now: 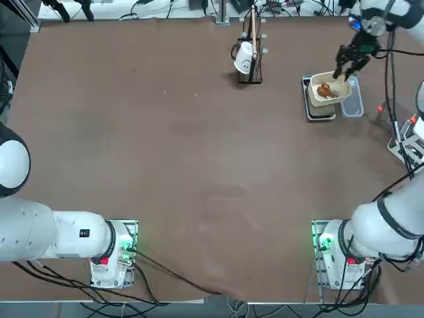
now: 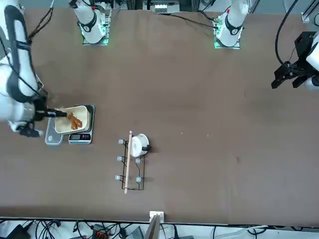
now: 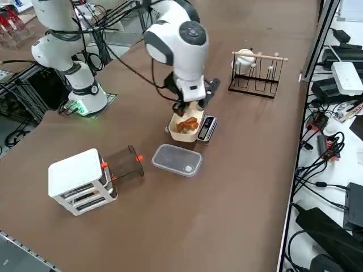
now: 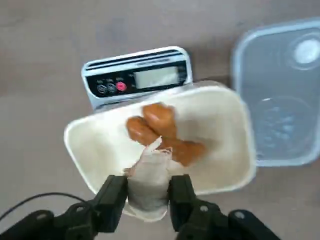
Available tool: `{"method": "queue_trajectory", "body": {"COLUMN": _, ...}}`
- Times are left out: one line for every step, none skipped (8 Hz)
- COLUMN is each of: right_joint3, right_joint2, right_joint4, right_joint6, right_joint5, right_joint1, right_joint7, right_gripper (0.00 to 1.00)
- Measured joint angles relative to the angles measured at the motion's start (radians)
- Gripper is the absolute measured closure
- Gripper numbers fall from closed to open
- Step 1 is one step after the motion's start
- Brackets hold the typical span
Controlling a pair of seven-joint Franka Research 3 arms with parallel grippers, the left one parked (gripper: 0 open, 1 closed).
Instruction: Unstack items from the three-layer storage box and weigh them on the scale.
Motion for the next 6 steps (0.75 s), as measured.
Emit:
{"method": "queue_trajectory", "body": {"right_joint3": 0.0, "right_joint2": 0.003, "right_joint4": 0.0, "right_joint6": 0.001, "right_joint5": 0.0, "right_joint1": 0.012, "right_joint7": 0.015, "right_gripper": 0.43}}
{"method": "queue_trajectory", "body": {"right_joint3": -0.005, "right_joint2": 0.001, "right_joint4": 0.002, "right_joint6": -0.005, "right_joint5": 0.0, "right_joint1": 0.009, "right_joint7": 0.015, "right_gripper": 0.28}}
{"method": "queue_trajectory", "body": {"right_joint3": -0.016, "right_joint2": -0.002, "right_joint4": 0.006, "right_joint6": -0.023, "right_joint5": -0.001, "right_joint1": 0.005, "right_joint7": 0.014, "right_gripper": 0.08}}
{"method": "queue_trajectory", "body": {"right_joint3": -0.028, "right_joint2": -0.009, "right_joint4": 0.01, "right_joint6": -0.047, "right_joint5": -0.002, "right_joint1": 0.001, "right_joint7": 0.005, "right_gripper": 0.0}}
{"method": "queue_trajectory", "body": {"right_joint3": -0.039, "right_joint2": -0.019, "right_joint4": 0.012, "right_joint6": -0.071, "right_joint5": -0.002, "right_joint1": -0.006, "right_joint7": -0.014, "right_gripper": 0.0}}
{"method": "queue_trajectory", "body": {"right_joint3": -0.046, "right_joint2": -0.029, "right_joint4": 0.012, "right_joint6": -0.095, "right_joint5": -0.005, "right_joint1": -0.013, "right_joint7": -0.041, "right_gripper": 0.01}}
